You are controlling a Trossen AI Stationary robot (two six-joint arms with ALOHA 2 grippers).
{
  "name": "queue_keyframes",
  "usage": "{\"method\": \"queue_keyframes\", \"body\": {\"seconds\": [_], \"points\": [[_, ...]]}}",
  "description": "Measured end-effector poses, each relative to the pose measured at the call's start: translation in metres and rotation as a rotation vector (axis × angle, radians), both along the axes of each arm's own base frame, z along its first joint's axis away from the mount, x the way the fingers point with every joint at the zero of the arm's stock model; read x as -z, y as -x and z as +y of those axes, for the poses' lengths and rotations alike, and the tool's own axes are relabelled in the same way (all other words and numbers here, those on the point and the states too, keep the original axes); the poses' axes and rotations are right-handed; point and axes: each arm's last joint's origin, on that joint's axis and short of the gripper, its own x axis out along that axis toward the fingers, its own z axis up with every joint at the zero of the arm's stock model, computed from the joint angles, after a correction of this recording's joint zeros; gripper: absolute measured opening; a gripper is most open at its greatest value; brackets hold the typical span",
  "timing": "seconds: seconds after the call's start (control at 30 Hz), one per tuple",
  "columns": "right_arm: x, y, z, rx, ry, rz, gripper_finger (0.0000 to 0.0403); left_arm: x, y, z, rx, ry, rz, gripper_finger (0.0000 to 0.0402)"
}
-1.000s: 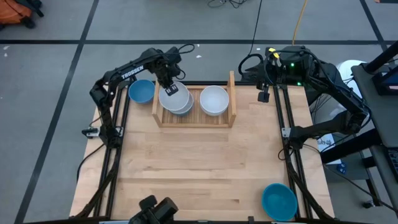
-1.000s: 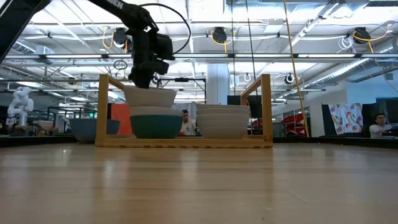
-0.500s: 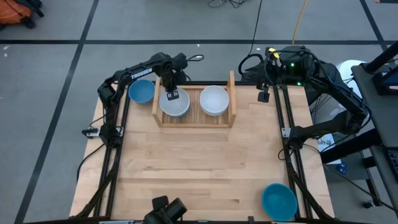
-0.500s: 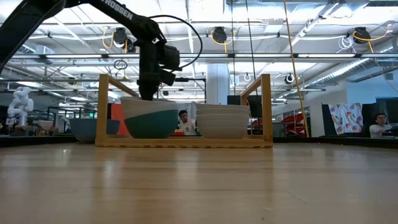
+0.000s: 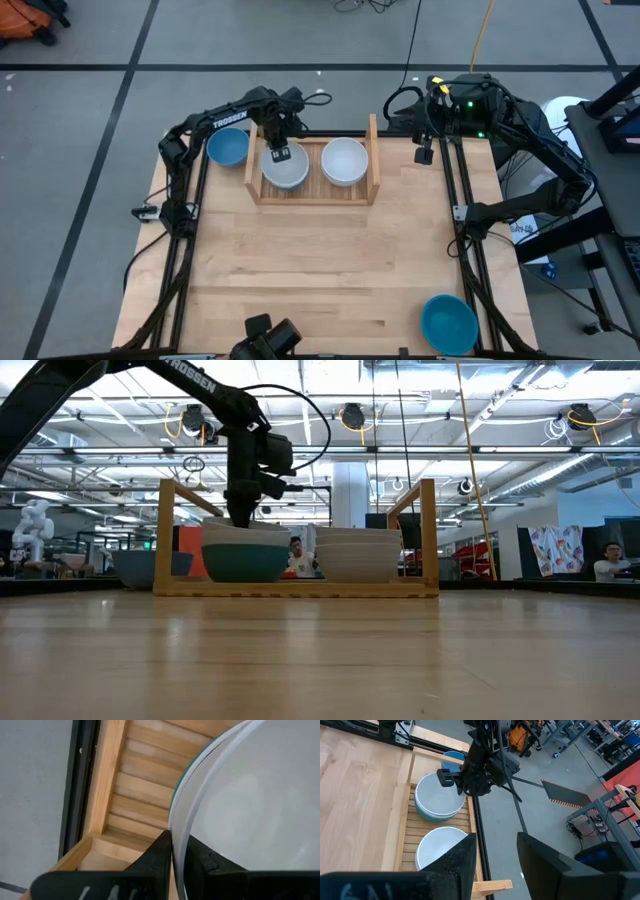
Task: Place and stack bowls onto a shelf
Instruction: Stack the white bowl on top of the white bowl on the shelf
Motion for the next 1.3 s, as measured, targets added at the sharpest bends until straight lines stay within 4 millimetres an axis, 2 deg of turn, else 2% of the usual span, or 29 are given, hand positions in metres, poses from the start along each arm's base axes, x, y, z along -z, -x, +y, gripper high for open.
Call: {"method": "queue_keyframes", "body": {"seconds": [0.23,0.6,0.77,1.0,1.3], "points": [[0.0,0.0,0.0,0.0,0.0,0.0,0.0137,0.0,-0.002,-0.002,-0.007,-0.01,0.008,0.004],[0.0,0.0,0.0,-0.001,0.002,0.001,0.0137,-0.001,-0.007,-0.013,0.015,-0.104,0.122,0.0042],[0.0,0.0,0.0,-0.002,0.003,0.001,0.0137,-0.008,-0.01,-0.021,0.052,-0.123,0.104,0.0042],[0.0,0.0,0.0,-0.001,0.001,0.001,0.0137,-0.029,-0.012,-0.019,0.041,-0.165,0.043,0.0042],[0.0,0.0,0.0,-0.001,0.0,0.0,0.0137,-0.068,-0.02,-0.014,0.025,-0.229,-0.093,0.0042]]}}
